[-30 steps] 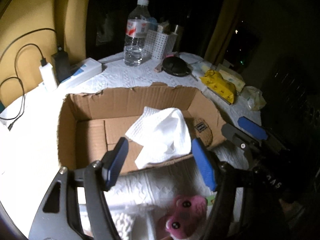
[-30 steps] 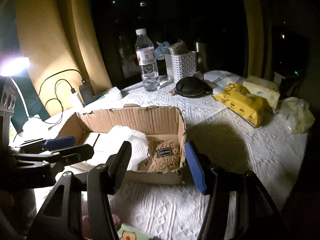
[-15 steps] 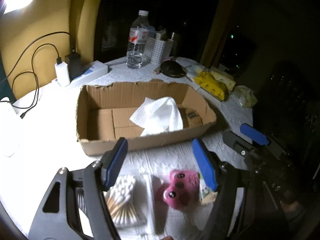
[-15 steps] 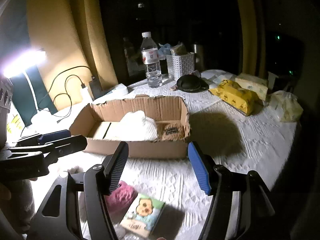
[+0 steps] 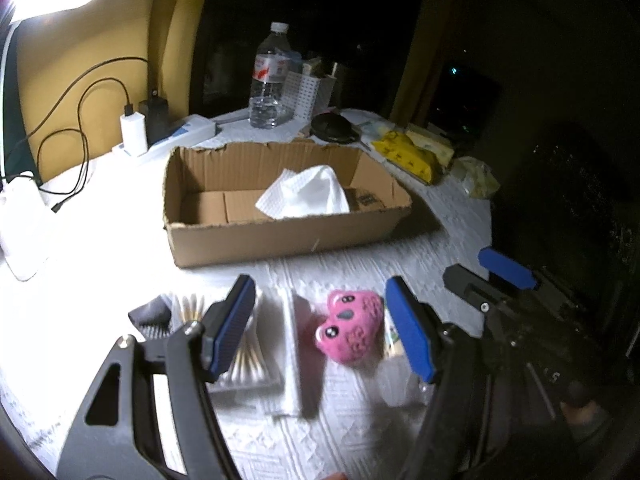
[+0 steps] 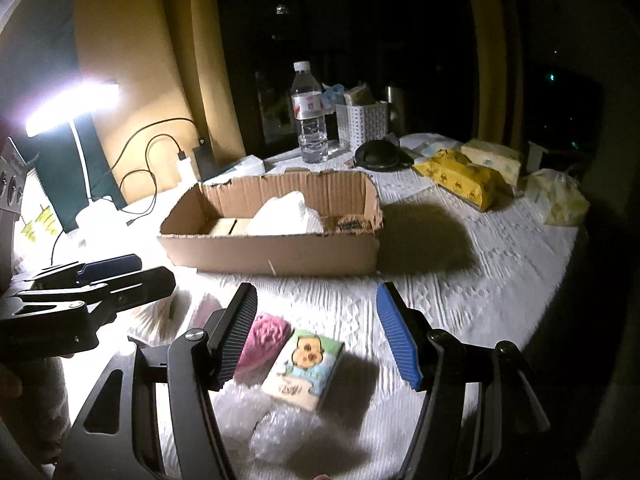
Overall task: Organize soft objects
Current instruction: 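Withdraw both open tools from the box back toward the remaining items, then grasp the bear-print tissue pack with the right tool while the left grasps the bubble-wrap bundles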
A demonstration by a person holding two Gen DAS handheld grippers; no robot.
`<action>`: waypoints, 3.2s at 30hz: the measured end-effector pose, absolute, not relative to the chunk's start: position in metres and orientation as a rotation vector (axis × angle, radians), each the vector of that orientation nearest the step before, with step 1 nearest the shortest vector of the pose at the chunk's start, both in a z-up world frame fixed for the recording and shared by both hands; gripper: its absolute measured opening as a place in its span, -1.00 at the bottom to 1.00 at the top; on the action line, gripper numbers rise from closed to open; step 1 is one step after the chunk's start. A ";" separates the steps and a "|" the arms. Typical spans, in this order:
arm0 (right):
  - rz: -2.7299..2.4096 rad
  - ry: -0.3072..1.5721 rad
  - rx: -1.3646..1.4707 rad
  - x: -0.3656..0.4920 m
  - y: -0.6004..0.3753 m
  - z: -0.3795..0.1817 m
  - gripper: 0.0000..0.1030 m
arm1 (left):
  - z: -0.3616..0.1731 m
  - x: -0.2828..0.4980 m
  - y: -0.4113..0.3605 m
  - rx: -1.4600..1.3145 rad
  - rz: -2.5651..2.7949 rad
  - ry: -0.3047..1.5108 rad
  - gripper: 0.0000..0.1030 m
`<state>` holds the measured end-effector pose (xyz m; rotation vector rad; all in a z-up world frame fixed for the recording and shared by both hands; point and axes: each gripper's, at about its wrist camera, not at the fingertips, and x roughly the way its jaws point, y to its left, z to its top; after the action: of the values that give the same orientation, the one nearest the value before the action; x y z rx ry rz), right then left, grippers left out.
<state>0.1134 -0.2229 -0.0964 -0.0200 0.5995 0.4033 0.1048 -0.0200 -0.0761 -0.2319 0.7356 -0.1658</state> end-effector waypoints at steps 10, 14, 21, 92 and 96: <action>0.372 0.603 0.009 0.091 -0.241 -0.110 0.27 | -0.094 0.087 -0.042 -0.202 -0.199 0.773 0.34; 0.361 0.595 0.028 0.086 -0.256 -0.112 0.27 | -0.102 0.082 -0.060 -0.199 -0.214 0.791 0.50; 0.345 0.582 0.087 0.085 -0.292 -0.118 0.27 | -0.115 0.080 -0.095 -0.151 -0.222 0.827 0.57; 0.461 0.748 -0.001 0.138 -0.222 -0.146 0.04 | -0.086 0.085 -0.038 -0.157 -0.102 0.713 0.04; 0.456 0.725 0.002 0.138 -0.227 -0.136 0.02 | -0.081 0.090 -0.041 -0.156 -0.105 0.702 0.04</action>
<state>0.1385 -0.2272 -0.1355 0.0019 0.7250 0.4556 0.0901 -0.0413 -0.0811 -0.1556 0.7023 -0.1049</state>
